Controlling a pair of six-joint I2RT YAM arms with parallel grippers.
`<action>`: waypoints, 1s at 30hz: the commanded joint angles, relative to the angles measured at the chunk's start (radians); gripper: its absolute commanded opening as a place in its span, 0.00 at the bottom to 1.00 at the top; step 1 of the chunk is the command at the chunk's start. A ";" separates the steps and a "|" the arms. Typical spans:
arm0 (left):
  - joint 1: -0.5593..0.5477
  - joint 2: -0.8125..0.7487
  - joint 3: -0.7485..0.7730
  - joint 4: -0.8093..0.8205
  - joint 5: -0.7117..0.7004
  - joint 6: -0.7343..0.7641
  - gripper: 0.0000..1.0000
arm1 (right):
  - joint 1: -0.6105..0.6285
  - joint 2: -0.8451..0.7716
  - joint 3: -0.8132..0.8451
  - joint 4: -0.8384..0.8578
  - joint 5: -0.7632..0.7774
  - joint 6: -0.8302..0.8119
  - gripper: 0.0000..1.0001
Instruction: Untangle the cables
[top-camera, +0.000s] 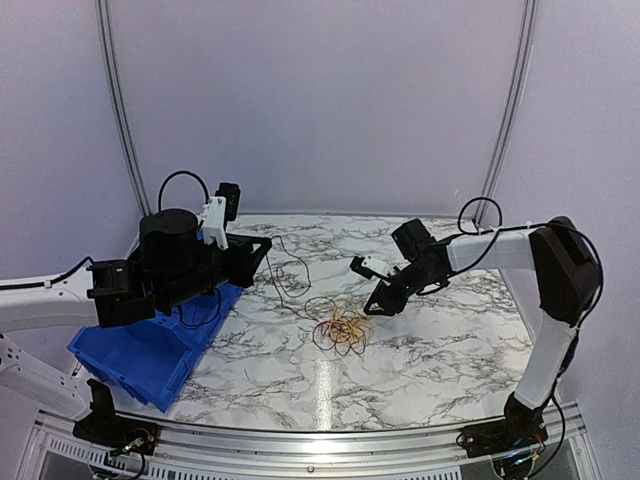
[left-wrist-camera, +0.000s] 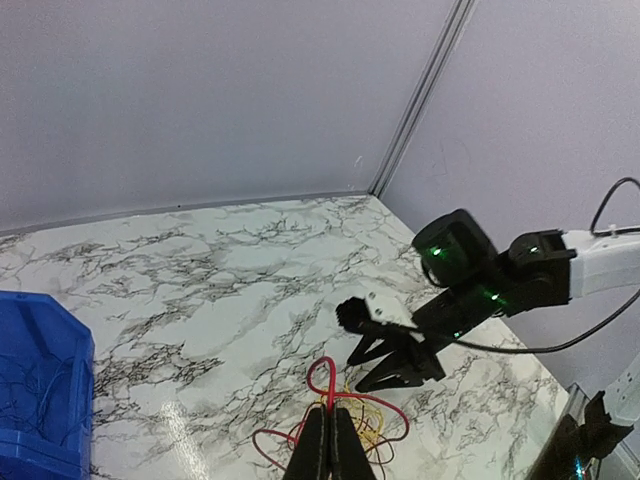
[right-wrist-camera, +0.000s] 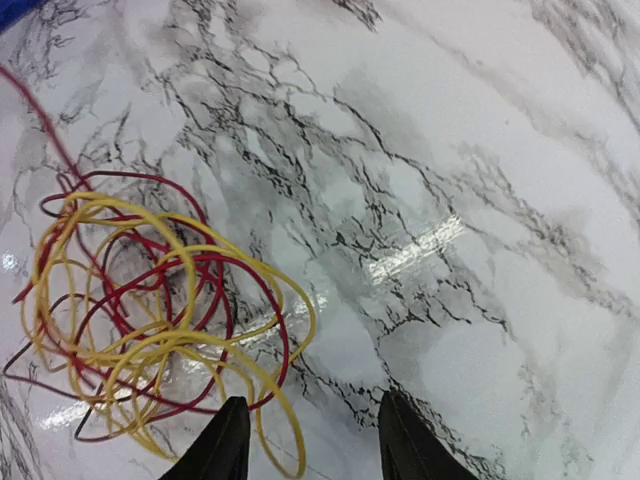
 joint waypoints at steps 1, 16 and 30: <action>-0.005 0.035 -0.050 0.089 0.000 -0.050 0.00 | -0.007 -0.197 -0.019 -0.011 -0.031 -0.074 0.50; -0.005 0.041 -0.187 0.191 -0.061 -0.137 0.00 | 0.193 -0.104 0.113 -0.090 -0.108 -0.135 0.88; -0.005 -0.109 -0.178 0.162 -0.141 -0.046 0.00 | 0.209 0.104 0.139 -0.075 0.070 -0.090 0.61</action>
